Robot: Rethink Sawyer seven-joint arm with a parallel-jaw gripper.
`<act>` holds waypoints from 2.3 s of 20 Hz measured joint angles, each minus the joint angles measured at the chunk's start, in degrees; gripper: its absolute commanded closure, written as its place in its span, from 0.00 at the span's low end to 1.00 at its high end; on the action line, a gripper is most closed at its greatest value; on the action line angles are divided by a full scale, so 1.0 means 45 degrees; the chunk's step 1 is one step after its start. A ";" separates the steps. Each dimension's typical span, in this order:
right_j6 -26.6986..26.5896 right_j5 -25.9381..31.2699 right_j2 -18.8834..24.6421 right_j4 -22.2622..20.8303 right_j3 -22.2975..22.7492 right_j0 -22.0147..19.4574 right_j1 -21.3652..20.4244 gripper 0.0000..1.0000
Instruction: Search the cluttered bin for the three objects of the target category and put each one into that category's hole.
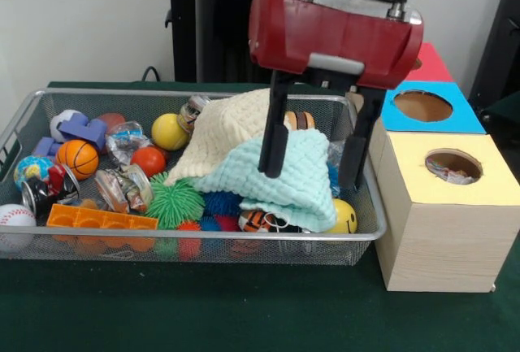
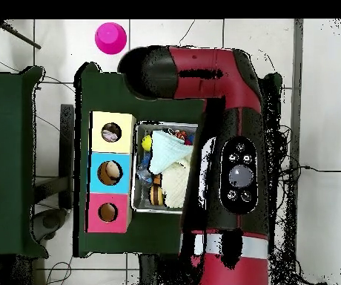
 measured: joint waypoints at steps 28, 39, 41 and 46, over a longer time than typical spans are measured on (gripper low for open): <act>0.0000 -0.0622 0.1273 0.0308 0.7197 -0.1839 -0.2431 0.00; 0.0000 -0.3289 0.1567 -0.0496 0.8726 -0.2271 -0.2790 0.00; 0.0000 -0.4411 0.1584 -0.0823 0.8722 -0.2271 -0.2414 0.00; 0.0000 -0.6264 0.1591 -0.1348 0.8702 -0.2253 -0.1373 0.00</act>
